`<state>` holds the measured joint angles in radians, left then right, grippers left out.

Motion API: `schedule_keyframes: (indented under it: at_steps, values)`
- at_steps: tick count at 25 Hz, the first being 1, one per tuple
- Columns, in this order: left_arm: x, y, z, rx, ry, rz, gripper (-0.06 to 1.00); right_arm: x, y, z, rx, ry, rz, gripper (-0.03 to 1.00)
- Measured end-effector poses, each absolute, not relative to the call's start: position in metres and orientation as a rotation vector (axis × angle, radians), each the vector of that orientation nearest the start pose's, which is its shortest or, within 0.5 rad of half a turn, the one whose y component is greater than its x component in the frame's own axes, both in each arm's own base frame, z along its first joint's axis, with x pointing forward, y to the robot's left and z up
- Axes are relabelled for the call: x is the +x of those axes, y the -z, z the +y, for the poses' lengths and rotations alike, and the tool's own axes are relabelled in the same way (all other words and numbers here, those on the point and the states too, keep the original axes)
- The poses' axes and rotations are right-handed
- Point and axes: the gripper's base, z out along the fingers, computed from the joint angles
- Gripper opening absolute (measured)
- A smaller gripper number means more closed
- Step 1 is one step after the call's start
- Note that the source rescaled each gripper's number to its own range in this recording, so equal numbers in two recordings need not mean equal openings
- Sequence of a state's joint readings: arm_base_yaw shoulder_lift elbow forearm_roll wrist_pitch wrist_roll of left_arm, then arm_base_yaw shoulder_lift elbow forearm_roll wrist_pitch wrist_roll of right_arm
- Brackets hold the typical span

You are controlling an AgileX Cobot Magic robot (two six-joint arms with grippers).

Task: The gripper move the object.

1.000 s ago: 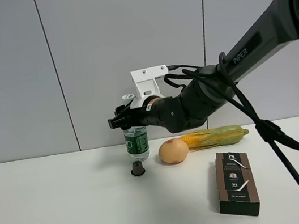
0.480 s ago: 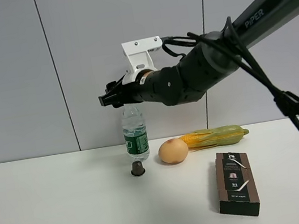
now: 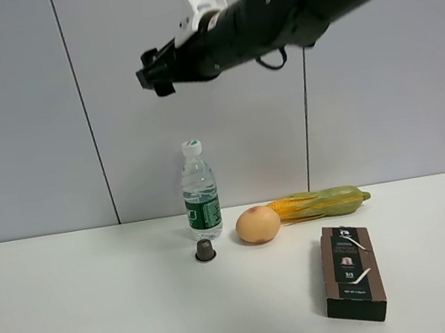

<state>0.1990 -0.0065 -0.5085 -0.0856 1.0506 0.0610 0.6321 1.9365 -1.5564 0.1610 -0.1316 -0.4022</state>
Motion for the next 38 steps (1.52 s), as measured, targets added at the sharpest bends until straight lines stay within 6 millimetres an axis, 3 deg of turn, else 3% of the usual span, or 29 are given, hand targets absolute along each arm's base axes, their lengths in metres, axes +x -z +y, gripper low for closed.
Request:
schedule_keyframes:
  at_steps: [9,14,18,23,29,34,38]
  values:
    - [-0.005,-0.281,-0.008,-0.135,-0.063,2.012,1.0,0.29,-0.443,0.217,-0.825,-0.266,1.535,0.76]
    - [-0.005,-0.281,-0.008,-0.135,-0.063,2.012,1.0,0.248,-0.471,0.184,-0.877,-0.208,1.569,0.76]
    - [-0.005,-0.281,-0.008,-0.135,-0.063,2.012,1.0,0.23,-0.447,0.152,-0.827,-0.187,1.672,0.76]
    - [-0.005,-0.281,-0.008,-0.135,-0.063,2.012,1.0,0.198,-0.389,0.105,-0.73,-0.186,1.842,0.76]
    - [-0.005,-0.281,-0.008,-0.135,-0.063,2.012,1.0,0.14,-0.361,0.054,-0.493,-0.196,1.925,0.76]
    - [-0.005,-0.281,-0.008,-0.135,-0.063,2.012,1.0,0.092,-0.351,0.024,-0.34,-0.114,1.996,0.76]
    - [-0.005,-0.281,-0.008,-0.135,-0.063,2.012,1.0,0.064,-0.324,0.009,-0.193,-0.045,2.116,0.76]
